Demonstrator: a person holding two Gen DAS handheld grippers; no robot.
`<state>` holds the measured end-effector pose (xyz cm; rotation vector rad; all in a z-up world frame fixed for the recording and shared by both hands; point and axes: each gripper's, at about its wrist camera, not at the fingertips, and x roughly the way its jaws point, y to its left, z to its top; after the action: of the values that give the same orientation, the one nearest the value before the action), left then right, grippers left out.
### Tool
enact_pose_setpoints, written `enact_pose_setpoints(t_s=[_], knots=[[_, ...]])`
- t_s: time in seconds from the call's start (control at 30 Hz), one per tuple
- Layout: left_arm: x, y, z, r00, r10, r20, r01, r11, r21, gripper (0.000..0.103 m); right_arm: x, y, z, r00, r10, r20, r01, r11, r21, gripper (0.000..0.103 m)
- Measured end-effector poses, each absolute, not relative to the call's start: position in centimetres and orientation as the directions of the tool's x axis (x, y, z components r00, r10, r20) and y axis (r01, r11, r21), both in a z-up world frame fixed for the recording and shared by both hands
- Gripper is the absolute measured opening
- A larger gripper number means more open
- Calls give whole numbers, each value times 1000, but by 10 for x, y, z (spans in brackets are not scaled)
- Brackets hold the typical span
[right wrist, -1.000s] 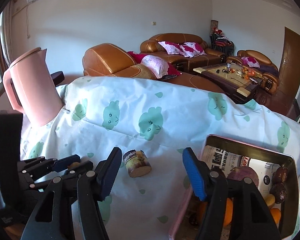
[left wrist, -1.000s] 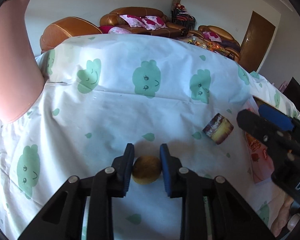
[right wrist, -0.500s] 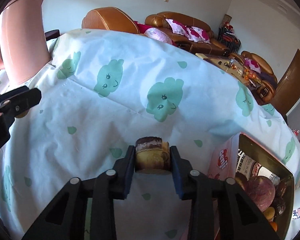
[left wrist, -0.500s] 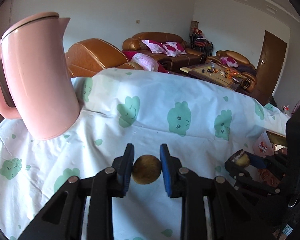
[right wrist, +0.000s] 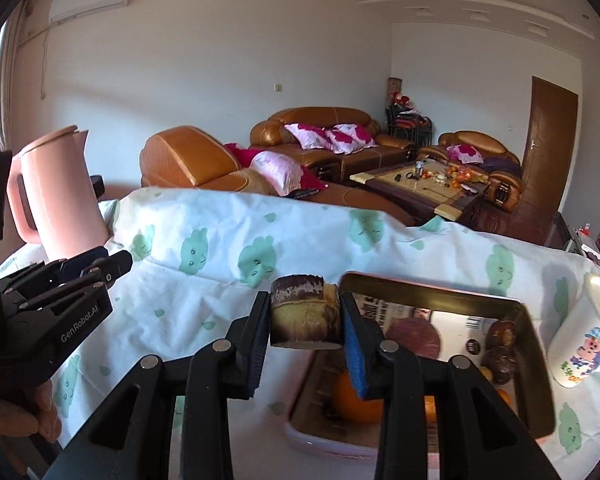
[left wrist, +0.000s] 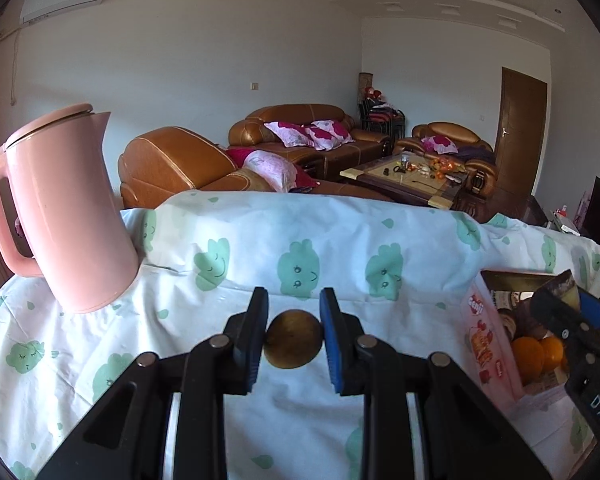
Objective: Organize fruits
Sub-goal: 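Carry the yellow fruit and cake roll into the pink tin and open both tools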
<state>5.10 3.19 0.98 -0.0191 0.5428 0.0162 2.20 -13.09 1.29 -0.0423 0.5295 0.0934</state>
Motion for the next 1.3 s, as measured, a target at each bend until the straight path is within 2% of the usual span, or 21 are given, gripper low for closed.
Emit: enact_pose_setpoints(t_s=[0.2,0.4,0.63,0.93,1.07,1.13,1.2,1.3], knots=[[41,-19,17,867,-94,-490,86,996,-38,28,5,-187,22,882,-12,-472,6,1000,-15,36],[43,-86,17,846,-181,-501,188,982,-37,28,11,-237,4,853,-61,-518,96,994,42,36],[55,-127,5,813,-210,-543,230,973,-32,28,26,-264,-6,836,-13,-549,106,985,138,36],[63,-144,-10,790,-212,-575,245,969,-20,28,42,-265,-13,826,26,-563,75,985,154,36],[65,-142,-13,785,-197,-587,222,975,-30,30,45,-270,-19,820,102,-563,29,975,220,37],[65,-138,-13,793,-187,-580,199,979,-44,41,47,-273,-22,809,143,-570,18,964,267,38],[63,-132,-12,809,-150,-568,150,988,-48,69,45,-276,-23,811,156,-564,22,955,295,38],[58,-120,-8,830,-115,-546,90,993,-73,93,39,-283,-22,828,166,-535,24,944,330,42]])
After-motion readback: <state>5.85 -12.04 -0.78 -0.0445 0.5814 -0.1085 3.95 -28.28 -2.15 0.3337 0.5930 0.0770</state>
